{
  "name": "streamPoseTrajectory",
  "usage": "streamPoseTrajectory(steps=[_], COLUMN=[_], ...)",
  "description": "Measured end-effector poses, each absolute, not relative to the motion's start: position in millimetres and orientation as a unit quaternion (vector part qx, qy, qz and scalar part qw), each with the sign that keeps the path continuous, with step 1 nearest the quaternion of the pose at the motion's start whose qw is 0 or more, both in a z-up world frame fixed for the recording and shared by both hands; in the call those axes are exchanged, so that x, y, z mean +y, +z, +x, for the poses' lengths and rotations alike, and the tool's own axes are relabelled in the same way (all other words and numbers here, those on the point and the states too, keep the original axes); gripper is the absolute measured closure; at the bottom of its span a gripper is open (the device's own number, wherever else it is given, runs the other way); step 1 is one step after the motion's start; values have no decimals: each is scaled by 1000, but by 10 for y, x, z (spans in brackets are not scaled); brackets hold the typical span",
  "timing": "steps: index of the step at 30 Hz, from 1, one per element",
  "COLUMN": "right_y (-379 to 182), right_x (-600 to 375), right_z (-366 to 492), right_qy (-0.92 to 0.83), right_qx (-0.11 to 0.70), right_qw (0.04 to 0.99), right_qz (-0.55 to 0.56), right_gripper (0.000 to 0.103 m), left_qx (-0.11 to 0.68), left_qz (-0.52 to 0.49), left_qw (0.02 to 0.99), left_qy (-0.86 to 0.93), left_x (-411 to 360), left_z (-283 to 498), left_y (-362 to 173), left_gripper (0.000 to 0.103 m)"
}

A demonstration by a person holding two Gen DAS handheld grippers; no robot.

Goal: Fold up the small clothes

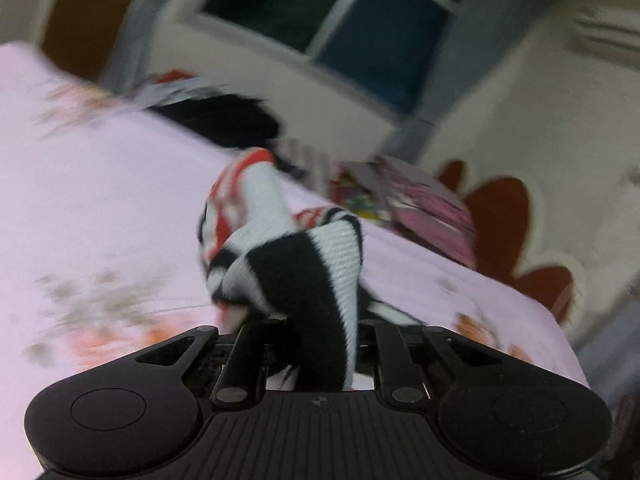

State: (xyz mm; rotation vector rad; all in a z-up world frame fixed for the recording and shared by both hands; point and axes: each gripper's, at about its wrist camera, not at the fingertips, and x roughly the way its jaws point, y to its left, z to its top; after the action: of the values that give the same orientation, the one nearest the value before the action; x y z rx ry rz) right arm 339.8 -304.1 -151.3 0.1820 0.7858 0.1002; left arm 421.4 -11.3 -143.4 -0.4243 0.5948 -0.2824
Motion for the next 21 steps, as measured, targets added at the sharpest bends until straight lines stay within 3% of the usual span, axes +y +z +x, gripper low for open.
streamPoseTrajectory(steps=[9,13,16,18,21], right_y=[-1495,-1492,-1453,-1427,-1430], right_x=[-3803,-4029,-4111,-4114,-4090], right_z=[3143,3097,3134,3203,3349], right_qy=[-15,-28,-17,2,42], right_qx=[370,367,360,358,363], right_qw=[920,918,916,911,894], right_qz=[130,149,178,205,258], right_gripper=[45,45,45,45,42], left_qx=[324,329,328,332,324], left_qz=[-47,13,24,34,56], left_qw=[908,905,904,899,895], left_qy=[-260,-269,-273,-283,-302], left_x=[-1297,-1451,-1440,-1465,-1538], left_z=[4061,3873,3730,3653,3477], left_y=[-1580,-1670,-1613,-1575,-1529], left_gripper=[88,84,73,54,51])
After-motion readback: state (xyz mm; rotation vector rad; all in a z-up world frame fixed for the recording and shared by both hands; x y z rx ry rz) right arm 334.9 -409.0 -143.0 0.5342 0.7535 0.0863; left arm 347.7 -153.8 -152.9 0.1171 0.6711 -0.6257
